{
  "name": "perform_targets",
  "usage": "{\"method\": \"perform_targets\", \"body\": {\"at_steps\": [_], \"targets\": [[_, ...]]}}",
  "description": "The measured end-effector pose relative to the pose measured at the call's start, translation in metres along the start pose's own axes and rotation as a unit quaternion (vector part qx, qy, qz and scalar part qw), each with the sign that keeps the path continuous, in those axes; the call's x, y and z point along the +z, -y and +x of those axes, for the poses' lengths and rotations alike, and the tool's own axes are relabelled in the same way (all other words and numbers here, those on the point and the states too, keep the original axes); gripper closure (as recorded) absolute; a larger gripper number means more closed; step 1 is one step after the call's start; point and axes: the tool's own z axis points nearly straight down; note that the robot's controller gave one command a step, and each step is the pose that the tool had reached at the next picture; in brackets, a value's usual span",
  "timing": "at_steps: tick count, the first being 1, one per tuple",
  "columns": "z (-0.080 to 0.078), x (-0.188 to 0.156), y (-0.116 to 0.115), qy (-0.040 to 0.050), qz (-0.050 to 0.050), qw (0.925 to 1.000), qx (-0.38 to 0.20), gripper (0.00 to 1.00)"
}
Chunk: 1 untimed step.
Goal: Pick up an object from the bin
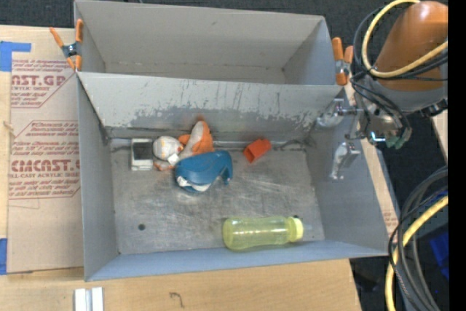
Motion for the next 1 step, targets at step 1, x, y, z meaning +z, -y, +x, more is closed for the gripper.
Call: {"method": "perform_targets", "body": {"at_steps": [1], "targets": [[-0.0018,-0.0049,-0.0006,0.0040,0.001,1.0000,-0.001,0.00]]}}
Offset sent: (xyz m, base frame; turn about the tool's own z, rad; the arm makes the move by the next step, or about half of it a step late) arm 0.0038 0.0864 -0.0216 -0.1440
